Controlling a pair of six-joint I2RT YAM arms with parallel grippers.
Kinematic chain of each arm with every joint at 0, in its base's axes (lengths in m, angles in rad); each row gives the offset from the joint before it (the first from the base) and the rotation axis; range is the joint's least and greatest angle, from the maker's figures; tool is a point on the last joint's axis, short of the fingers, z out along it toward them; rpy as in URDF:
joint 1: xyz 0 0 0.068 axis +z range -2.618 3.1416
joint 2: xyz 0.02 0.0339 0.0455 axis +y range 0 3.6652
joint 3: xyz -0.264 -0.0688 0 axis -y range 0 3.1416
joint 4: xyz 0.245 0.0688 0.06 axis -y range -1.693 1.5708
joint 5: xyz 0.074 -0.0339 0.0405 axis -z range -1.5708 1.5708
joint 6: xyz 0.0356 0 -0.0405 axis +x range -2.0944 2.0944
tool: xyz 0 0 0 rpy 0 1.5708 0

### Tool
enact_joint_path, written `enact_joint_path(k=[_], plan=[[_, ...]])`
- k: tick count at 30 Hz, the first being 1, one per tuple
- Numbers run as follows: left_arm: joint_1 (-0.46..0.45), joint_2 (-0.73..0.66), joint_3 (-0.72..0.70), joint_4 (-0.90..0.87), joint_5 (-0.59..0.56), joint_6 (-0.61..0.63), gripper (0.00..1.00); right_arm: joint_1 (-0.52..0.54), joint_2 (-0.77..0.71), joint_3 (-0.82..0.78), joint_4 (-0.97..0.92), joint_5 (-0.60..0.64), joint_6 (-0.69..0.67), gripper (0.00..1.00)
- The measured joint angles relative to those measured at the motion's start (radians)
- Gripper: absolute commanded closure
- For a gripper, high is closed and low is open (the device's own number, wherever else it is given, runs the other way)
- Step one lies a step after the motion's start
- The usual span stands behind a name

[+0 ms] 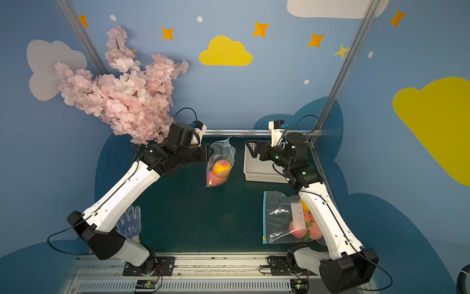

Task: Place the peach in a zip-top bag and seal the zipper
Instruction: Place the peach in the zipper food storage bag, then pick up the peach from the basket.

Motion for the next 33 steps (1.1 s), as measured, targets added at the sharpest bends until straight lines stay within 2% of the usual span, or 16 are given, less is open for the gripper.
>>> enact_joint_path(k=[4,13,23,33], plan=[[0.01,0.0,0.034,-0.031,0.006,-0.001,0.97,-0.067,0.056,-0.008,-0.043,0.054,0.012,0.1],[0.054,0.104,0.002,-0.055,0.146,-0.065,0.97,-0.15,0.246,0.017,-0.109,0.134,0.002,0.1],[0.133,0.2,-0.094,-0.064,0.199,-0.106,0.97,-0.294,0.622,0.21,-0.132,0.174,-0.003,0.11],[0.126,0.161,-0.124,-0.016,0.278,-0.097,0.97,-0.337,0.815,0.372,-0.15,0.286,-0.019,0.1]])
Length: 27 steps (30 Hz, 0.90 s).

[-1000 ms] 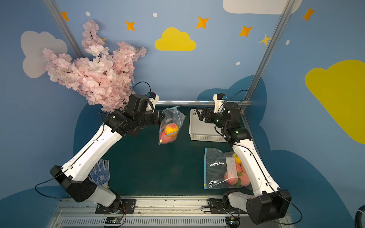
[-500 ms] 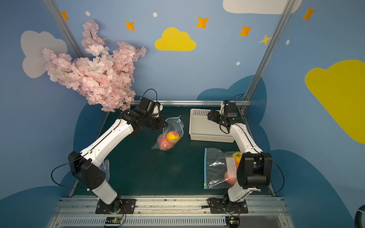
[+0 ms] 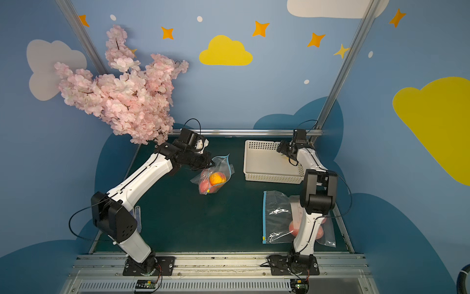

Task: Place the peach in a zip-top bag and seal the zipper
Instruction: Pick up the peach from the basket.

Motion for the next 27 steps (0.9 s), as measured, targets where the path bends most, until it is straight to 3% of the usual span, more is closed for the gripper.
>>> enact_joint_path(k=[12,27], plan=[[-0.011,-0.02,-0.018,0.046,0.042,0.018,0.97,-0.039,0.19,0.184,-0.058,0.097,0.055,0.09],[-0.021,-0.024,-0.018,0.057,0.045,0.022,0.97,-0.043,0.309,0.313,-0.108,0.108,0.124,0.12]])
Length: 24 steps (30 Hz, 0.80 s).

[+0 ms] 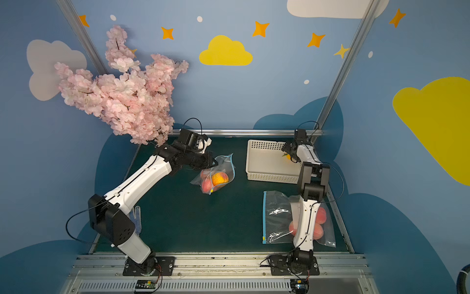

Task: Place the peach in a zip-top bag and seal the zipper
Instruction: Pick up the peach from the basket.

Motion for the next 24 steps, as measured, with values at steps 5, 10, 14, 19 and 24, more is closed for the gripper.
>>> enact_joint_path(k=[5,10,14,19,24], plan=[[-0.003,-0.006,-0.006,0.0,0.0,0.0,0.97,-0.001,0.021,0.016,-0.019,-0.002,0.006,0.29],[-0.006,-0.018,-0.011,0.003,0.0,0.0,0.97,-0.006,0.009,0.009,-0.03,-0.021,-0.002,0.39],[-0.009,-0.019,-0.011,0.003,-0.005,0.003,0.97,-0.006,-0.074,-0.058,-0.05,-0.076,-0.02,0.41],[-0.012,-0.034,-0.011,0.003,-0.026,0.006,0.97,0.003,-0.346,-0.245,-0.044,-0.22,-0.065,0.41],[-0.014,-0.067,-0.011,0.004,-0.041,0.013,0.97,0.02,-0.632,-0.438,0.058,-0.43,-0.081,0.42]])
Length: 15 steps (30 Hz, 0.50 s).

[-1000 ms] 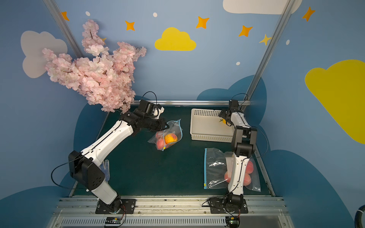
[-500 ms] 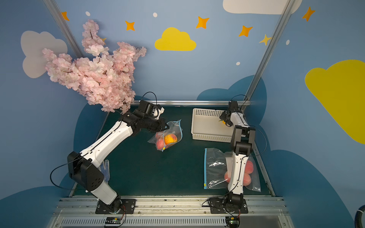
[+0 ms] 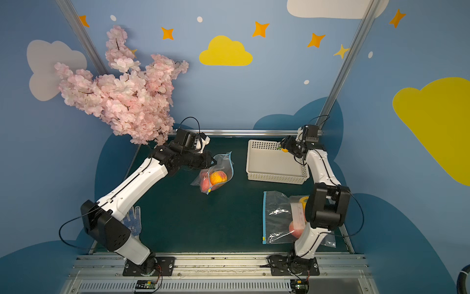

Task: Place the peach in a zip-top bag and seal the zipper
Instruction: Place the peach in the zipper food storage bag.

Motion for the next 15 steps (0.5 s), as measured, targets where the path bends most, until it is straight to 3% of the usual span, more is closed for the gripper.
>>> enact_joint_path(k=[5,15], plan=[[-0.011,-0.008,0.009,0.0,-0.027,0.017,0.97,0.074,-0.166,-0.131,0.088,-0.171,-0.012,0.42],[-0.035,-0.008,0.054,-0.005,-0.084,0.04,0.97,0.39,-0.365,-0.232,0.263,-0.348,-0.031,0.4]])
